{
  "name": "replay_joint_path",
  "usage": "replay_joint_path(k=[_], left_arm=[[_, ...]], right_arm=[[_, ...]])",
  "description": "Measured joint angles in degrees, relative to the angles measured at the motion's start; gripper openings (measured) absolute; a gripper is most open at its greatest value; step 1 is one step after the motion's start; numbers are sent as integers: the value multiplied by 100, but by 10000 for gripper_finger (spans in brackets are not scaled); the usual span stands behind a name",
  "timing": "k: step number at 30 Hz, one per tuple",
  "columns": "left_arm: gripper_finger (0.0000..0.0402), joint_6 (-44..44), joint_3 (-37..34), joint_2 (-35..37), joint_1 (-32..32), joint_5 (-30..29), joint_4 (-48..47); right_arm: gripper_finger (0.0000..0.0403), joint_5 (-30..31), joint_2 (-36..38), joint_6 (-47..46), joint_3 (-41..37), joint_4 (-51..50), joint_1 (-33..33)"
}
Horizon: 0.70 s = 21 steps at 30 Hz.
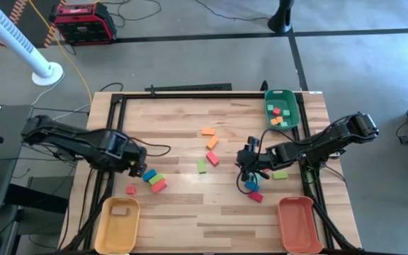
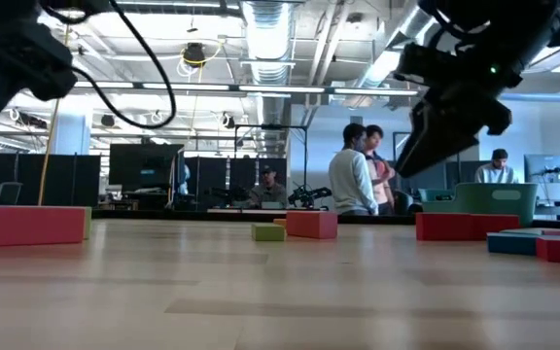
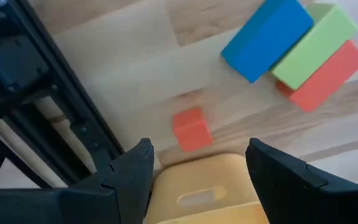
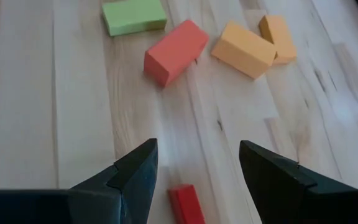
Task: Sort blocks by size
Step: Put the orange square block into the green bin
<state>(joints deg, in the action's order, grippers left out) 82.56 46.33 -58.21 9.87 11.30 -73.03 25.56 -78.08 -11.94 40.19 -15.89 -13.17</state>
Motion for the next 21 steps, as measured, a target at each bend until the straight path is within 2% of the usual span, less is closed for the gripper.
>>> replay_joint_path(k=[9, 21], left_arm=[[244, -470, 0, -583, -698, 655, 234], [244, -1150, -49, -1847, -720, 1341, 476]], right_arm=[[256, 0, 0, 136, -85, 35, -75], [256, 0, 0, 432, -85, 188, -337]])
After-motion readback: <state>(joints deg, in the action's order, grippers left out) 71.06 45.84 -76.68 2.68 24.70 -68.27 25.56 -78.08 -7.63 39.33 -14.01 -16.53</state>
